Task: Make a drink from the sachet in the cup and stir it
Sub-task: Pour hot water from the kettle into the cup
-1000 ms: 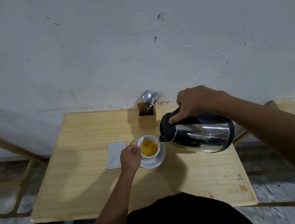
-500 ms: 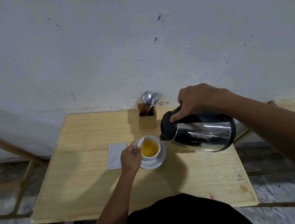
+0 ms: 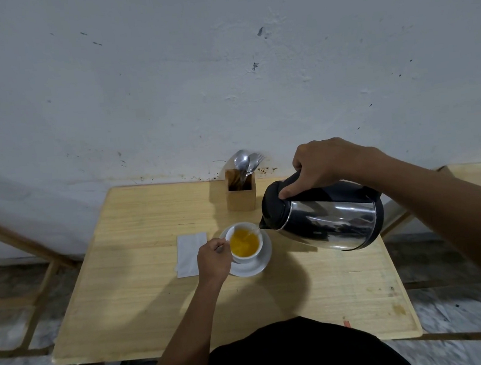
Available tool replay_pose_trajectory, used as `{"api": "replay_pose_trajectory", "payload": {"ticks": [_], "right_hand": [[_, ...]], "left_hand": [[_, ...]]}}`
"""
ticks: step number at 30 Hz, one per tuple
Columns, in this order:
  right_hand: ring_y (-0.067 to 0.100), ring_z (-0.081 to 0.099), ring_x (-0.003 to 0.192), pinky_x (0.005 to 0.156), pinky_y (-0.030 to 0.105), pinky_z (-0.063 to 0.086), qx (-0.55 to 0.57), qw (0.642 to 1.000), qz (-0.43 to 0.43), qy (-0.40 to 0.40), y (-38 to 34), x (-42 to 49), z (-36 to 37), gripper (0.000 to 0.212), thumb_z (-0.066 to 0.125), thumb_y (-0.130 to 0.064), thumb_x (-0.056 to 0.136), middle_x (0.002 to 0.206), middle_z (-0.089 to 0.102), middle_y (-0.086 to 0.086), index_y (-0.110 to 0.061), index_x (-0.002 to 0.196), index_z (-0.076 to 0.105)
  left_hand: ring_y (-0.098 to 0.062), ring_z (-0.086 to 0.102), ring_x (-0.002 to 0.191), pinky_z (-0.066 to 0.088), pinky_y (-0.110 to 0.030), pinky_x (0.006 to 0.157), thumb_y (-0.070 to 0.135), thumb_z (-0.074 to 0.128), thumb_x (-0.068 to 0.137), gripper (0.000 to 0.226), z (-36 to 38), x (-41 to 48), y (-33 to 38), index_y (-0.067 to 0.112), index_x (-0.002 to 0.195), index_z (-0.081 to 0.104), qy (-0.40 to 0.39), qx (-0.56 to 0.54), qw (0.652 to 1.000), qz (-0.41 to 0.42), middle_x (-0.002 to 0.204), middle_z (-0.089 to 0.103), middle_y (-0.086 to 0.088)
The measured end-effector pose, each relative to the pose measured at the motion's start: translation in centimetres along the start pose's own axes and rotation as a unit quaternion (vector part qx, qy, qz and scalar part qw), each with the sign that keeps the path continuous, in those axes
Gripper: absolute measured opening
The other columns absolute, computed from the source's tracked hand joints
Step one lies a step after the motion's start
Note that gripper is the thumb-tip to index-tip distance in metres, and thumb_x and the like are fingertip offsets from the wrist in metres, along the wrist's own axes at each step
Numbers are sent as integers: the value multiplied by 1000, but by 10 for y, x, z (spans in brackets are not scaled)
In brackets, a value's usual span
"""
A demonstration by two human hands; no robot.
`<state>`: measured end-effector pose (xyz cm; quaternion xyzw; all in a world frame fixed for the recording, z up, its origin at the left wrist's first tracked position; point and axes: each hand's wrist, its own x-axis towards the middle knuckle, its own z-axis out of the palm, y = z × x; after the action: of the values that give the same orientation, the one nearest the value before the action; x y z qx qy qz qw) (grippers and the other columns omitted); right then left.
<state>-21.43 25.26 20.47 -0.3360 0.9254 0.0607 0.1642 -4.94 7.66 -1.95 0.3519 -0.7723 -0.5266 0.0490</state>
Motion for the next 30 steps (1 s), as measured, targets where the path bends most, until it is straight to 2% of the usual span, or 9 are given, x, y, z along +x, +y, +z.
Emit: {"api": "replay_pose_trajectory", "payload": {"ticks": [11, 14, 17, 21, 24, 27, 30], "right_hand": [[18, 44, 54, 56, 29, 31, 46, 999, 26, 8, 16, -1, 11, 71, 59, -86, 60, 55, 44, -2, -16, 57, 42], [18, 48, 58, 56, 29, 33, 96, 994, 43, 18, 28, -4, 19, 72, 59, -85, 61, 62, 50, 0, -14, 60, 50], [18, 51, 59, 59, 31, 36, 162, 984, 60, 43, 47, -8, 32, 83, 57, -89, 57, 63, 54, 2, -7, 66, 57], [17, 46, 50, 58, 32, 36, 286, 949, 81, 107, 73, -16, 53, 79, 61, -86, 54, 49, 45, -1, -8, 56, 56], [14, 43, 44, 55, 30, 36, 377, 908, 94, 156, 91, -28, 64, 71, 70, -74, 60, 46, 44, 2, -4, 52, 56], [16, 43, 43, 54, 29, 35, 453, 861, 87, 211, 108, -39, 75, 71, 74, -60, 66, 46, 46, 11, 7, 55, 56], [16, 42, 40, 48, 23, 36, 489, 825, 87, 269, 127, -47, 83, 63, 73, -53, 72, 40, 46, 7, 4, 51, 57]], "left_hand": [[-18, 61, 85, 42, -26, 74, 13, 58, 90, 17, 0, 0, -1, 3, 92, 72, 0, -8, 1000, -3, 85, 68, -6], [-17, 61, 85, 42, -26, 74, 13, 58, 90, 17, 1, 0, -2, 3, 93, 72, 4, -5, 1000, -8, 87, 69, -8], [-17, 60, 85, 42, -26, 75, 13, 58, 90, 15, 2, -1, 0, 5, 91, 71, 5, -9, 1000, -17, 87, 68, -7], [-17, 58, 80, 40, -26, 72, 13, 57, 90, 11, 3, -2, 3, 11, 84, 66, 19, -10, 999, -29, 83, 65, -5], [-19, 58, 78, 40, -27, 71, 14, 56, 90, 13, 6, -4, 4, 10, 83, 66, 36, -19, 998, -43, 80, 65, -5], [-20, 58, 78, 41, -28, 72, 15, 55, 90, 12, 13, -8, 6, 10, 83, 64, 64, -42, 995, -63, 80, 64, -4], [-23, 60, 81, 42, -29, 73, 17, 55, 91, 12, 20, -11, 7, 10, 84, 63, 94, -46, 992, -66, 83, 64, -7]]}}
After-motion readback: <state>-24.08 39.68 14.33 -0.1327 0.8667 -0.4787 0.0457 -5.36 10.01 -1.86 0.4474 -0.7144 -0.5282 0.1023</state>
